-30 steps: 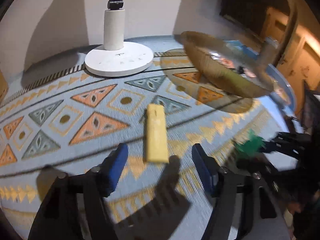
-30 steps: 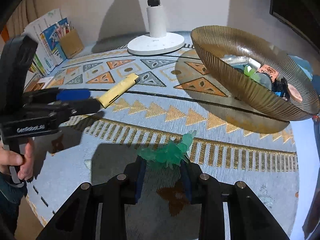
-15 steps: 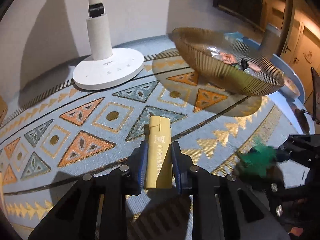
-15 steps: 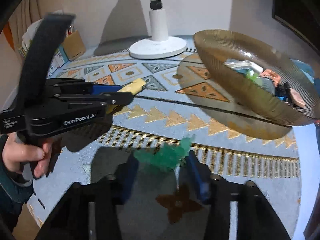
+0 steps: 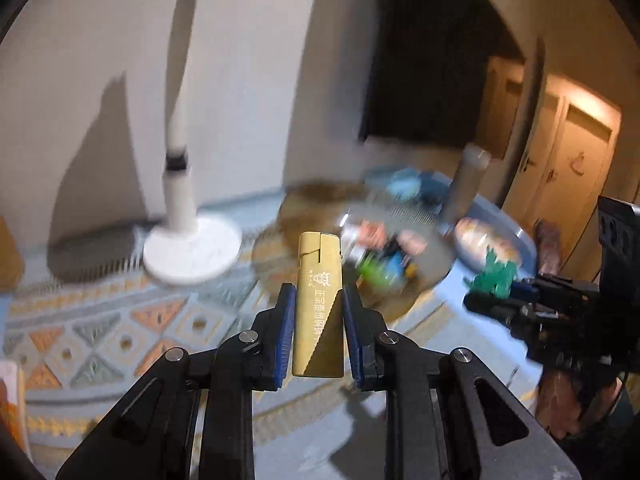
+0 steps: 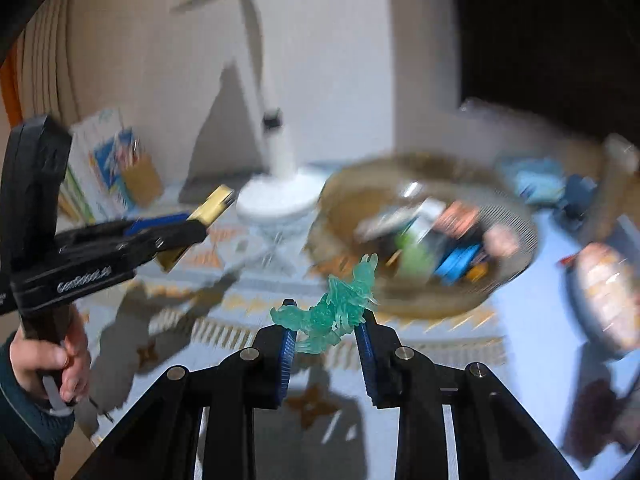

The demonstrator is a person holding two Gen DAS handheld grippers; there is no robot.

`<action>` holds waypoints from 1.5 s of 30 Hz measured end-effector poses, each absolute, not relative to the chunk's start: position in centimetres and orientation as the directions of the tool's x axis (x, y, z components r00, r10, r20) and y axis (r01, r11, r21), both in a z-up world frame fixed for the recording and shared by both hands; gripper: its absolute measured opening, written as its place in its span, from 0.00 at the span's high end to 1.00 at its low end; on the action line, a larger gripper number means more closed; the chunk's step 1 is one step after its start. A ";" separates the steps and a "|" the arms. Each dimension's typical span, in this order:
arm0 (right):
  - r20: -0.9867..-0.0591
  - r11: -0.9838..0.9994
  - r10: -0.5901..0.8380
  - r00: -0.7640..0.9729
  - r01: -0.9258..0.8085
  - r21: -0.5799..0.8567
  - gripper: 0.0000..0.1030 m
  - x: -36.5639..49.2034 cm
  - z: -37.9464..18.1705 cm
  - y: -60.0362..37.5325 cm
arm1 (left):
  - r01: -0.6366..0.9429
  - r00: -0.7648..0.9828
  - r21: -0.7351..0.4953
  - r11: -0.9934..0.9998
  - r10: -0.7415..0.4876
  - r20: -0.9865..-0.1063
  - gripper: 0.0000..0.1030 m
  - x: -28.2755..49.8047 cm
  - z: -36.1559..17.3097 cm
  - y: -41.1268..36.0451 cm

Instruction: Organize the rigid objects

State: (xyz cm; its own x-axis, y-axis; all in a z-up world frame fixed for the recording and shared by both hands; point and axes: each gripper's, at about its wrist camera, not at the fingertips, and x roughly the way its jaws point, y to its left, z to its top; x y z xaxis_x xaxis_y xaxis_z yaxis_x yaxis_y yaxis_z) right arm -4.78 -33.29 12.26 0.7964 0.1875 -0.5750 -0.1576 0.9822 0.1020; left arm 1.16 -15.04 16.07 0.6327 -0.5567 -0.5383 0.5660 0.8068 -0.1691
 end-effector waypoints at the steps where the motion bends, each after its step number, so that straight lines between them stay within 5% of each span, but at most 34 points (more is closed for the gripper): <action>1: -0.540 0.986 0.166 0.825 -0.136 0.097 0.73 -5.2 13.8 -34.4 | 0.574 0.641 -0.174 0.800 -0.571 -0.513 0.80 0.9 17.3 -15.5; 5: -0.455 0.996 0.070 0.888 -0.038 0.078 0.73 -5.2 18.8 -38.3 | 0.603 0.656 -0.196 0.773 -0.621 -0.429 0.80 1.3 21.1 -17.7; 8: -0.486 0.996 -0.027 0.874 0.064 0.059 0.73 -2.4 20.3 -41.1 | 0.610 0.652 -0.209 0.764 -0.634 -0.416 0.80 3.4 21.9 -20.4; 18: -0.691 0.973 0.002 0.723 0.159 0.168 0.73 8.5 12.3 -47.7 | 0.547 0.489 -0.392 0.740 -0.663 -0.568 0.80 14.7 13.0 -26.5; 24: -0.688 0.968 0.028 0.725 0.153 0.200 0.69 10.8 10.3 -48.4 | 0.537 0.469 -0.403 0.741 -0.659 -0.588 0.80 17.5 10.7 -27.5; 26: -0.681 0.962 0.029 0.732 0.165 0.218 0.43 11.5 10.5 -48.7 | 0.527 0.470 -0.412 0.744 -0.658 -0.588 0.57 17.9 10.9 -27.6; 27: -0.673 0.958 0.026 0.740 0.173 0.228 0.41 11.5 10.7 -48.9 | 0.517 0.471 -0.420 0.746 -0.657 -0.589 0.49 18.0 11.1 -27.5; 29: -0.656 0.954 0.042 0.754 0.165 0.250 0.41 11.1 11.3 -49.0 | 0.497 0.476 -0.444 0.746 -0.662 -0.579 0.18 17.7 11.7 -26.8; 39: -0.611 0.937 0.135 0.780 0.100 0.334 0.41 5.1 15.6 -46.4 | 0.498 0.591 -0.384 0.777 -0.628 -0.506 0.16 10.2 18.1 -20.3; 45: -0.549 0.943 0.220 0.806 -0.031 0.331 0.40 0.6 19.9 -40.3 | 0.418 0.747 -0.226 0.880 -0.474 -0.466 0.08 3.1 22.6 -14.9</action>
State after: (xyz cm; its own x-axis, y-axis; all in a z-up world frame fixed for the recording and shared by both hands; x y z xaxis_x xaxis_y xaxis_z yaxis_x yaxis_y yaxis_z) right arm 0.65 -40.27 19.92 0.8062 0.2197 -0.5494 -0.0312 0.9430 0.3314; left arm 3.08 -14.86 22.63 0.7470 -0.4742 -0.4660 0.4179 0.8800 -0.2256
